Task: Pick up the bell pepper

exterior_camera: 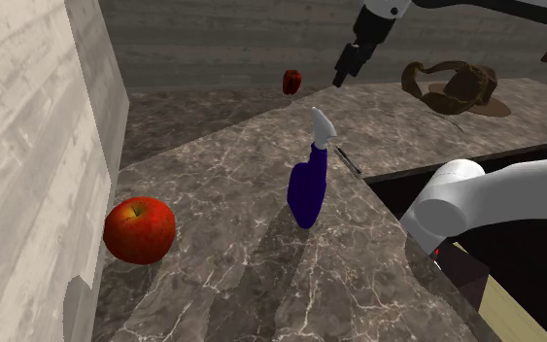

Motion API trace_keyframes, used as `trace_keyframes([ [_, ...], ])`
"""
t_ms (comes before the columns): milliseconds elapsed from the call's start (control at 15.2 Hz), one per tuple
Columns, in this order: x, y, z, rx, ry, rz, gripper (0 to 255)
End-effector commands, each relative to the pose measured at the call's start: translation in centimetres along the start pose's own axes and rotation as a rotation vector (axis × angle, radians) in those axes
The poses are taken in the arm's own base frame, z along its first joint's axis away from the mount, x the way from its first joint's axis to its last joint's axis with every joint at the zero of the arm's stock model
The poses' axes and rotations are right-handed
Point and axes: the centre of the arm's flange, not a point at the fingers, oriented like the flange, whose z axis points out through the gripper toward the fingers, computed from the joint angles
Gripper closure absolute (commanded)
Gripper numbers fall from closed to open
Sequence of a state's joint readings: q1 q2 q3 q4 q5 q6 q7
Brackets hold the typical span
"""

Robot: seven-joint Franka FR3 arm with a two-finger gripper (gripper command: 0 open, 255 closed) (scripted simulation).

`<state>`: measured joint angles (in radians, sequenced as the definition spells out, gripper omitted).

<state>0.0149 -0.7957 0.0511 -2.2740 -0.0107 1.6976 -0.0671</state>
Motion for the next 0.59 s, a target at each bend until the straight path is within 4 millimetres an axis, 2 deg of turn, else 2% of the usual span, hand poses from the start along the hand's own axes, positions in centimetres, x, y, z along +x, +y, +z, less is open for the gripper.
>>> trace_keyframes([
  [0, 0.0, 0.0, 0.0, 0.000, 0.000, 0.000, 0],
  [528, 9.3, 3.5, 4.3, -0.024, -0.025, 0.170, 0],
])
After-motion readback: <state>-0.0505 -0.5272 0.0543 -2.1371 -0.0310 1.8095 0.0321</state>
